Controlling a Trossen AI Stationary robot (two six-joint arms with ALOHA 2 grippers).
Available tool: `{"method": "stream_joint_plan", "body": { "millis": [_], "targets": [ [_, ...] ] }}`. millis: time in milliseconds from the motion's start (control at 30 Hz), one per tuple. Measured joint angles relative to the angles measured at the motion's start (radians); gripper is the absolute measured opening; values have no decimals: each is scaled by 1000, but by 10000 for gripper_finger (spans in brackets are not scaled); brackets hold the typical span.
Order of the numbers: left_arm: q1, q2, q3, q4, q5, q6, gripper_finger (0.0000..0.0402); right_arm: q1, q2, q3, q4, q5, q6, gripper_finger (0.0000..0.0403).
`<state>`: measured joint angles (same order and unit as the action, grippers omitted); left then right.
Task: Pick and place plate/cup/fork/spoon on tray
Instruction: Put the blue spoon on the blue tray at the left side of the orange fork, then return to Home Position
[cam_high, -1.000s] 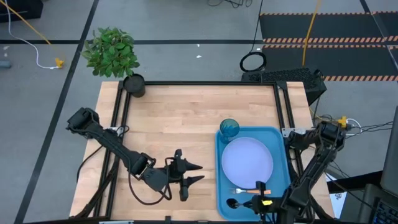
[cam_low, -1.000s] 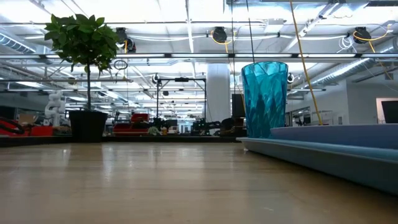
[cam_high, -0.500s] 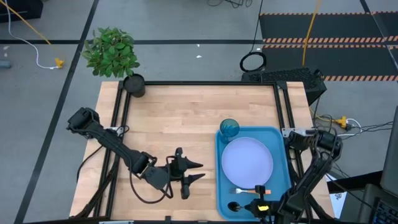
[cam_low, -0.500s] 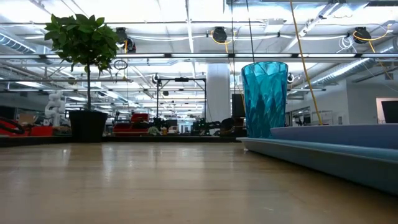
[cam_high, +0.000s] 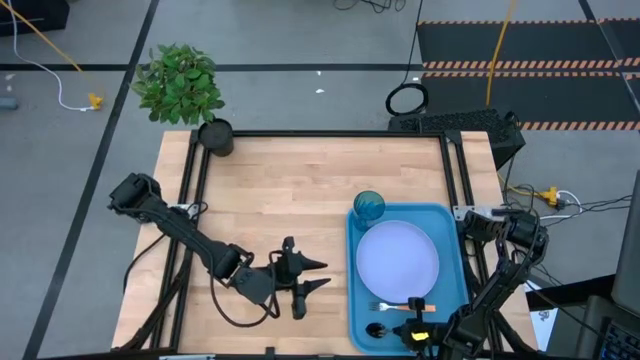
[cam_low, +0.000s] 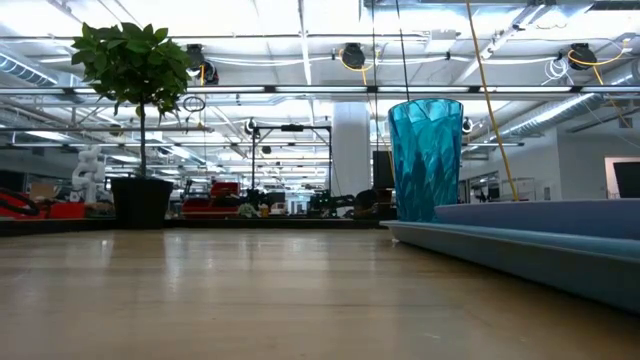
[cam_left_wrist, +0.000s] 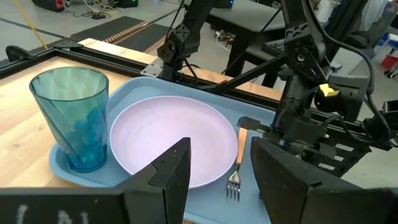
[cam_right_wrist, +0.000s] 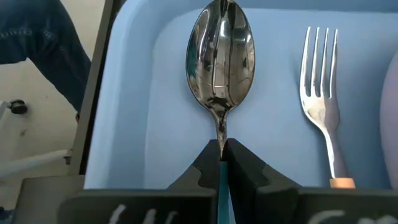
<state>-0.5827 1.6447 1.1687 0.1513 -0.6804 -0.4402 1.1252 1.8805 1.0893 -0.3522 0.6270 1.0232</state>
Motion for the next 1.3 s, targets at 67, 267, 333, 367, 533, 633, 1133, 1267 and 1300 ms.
{"method": "stream_joint_plan", "body": {
  "millis": [67,267,333,367,533,633,1133,1267,1300],
  "targets": [
    [1,0,0,1,0,0,170,0,0,0,0,0,-8,2],
    [0,1,0,2,0,-1,170,0,0,0,-4,0,-14,2],
    [0,1,0,2,0,-1,170,0,0,0,-6,0,-14,2],
    [0,1,0,2,0,-1,170,0,0,0,-8,0,-14,2],
    [0,1,0,2,0,-2,170,0,0,0,-27,-3,-14,5],
    [0,1,0,2,0,-2,170,0,0,0,-27,-3,-14,21],
    [3,1,0,3,1,27,170,3,-121,-1,-36,1,-63,79],
    [7,1,0,3,25,111,170,3,-204,-1,-77,1,-157,77],
    [7,1,0,3,36,144,170,2,-230,-1,-94,2,-182,77]
  ]
}}
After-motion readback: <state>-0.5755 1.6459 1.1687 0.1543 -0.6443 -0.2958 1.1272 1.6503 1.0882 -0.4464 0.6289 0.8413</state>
